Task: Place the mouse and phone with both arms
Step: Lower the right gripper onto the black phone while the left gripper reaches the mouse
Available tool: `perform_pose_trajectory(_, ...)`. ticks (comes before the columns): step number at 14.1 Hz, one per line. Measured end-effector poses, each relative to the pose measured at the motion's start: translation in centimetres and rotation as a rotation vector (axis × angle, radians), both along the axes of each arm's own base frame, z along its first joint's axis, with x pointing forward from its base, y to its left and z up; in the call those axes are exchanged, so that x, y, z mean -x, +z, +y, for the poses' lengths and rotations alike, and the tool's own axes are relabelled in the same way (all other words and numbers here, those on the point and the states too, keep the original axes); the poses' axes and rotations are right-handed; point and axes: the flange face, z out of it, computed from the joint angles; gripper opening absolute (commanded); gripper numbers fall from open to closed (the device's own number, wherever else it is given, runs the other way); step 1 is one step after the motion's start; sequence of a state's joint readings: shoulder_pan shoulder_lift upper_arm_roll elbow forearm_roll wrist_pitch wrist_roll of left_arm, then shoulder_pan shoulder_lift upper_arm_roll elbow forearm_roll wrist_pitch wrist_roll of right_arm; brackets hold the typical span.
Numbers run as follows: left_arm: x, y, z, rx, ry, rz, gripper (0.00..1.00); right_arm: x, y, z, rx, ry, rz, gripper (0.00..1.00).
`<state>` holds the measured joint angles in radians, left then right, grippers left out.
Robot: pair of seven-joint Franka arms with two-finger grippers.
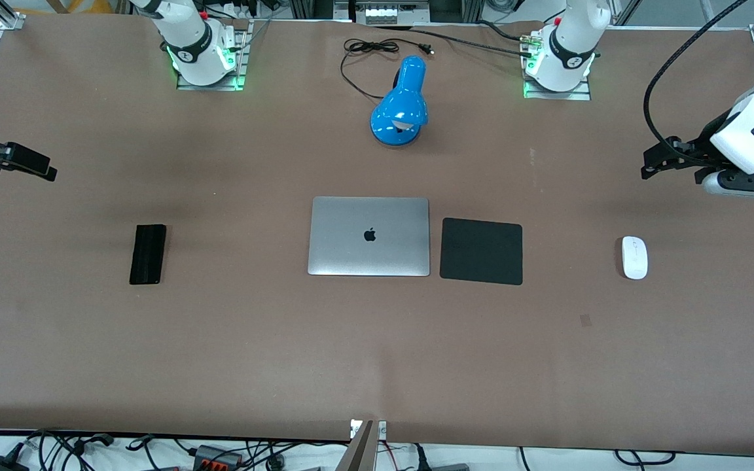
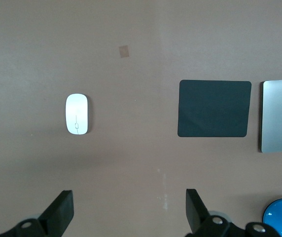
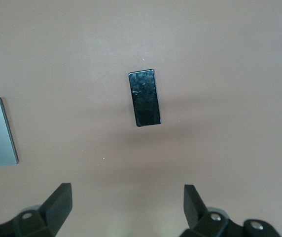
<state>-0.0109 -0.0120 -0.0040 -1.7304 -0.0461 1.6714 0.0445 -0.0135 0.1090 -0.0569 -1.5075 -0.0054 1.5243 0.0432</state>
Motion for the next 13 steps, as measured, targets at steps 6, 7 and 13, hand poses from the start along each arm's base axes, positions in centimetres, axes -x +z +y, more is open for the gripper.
perform_pose_trajectory(6,0.0,0.0,0.0,0.0,-0.001,0.0,1.0,0.2,-1.7,0.0,-0.002,-0.001,0.036,1.0)
perform_pose_trajectory(7,0.0,0.0,0.0,0.0,-0.001,0.0,1.0,0.3,-2.7,-0.1,-0.003,-0.001,0.056,1.0)
perform_pose_trajectory(13,-2.1,-7.5,0.2,-0.002,0.003,0.147,1.0,0.5,-17.1,-1.3,0.013,0.006,0.023,1.0)
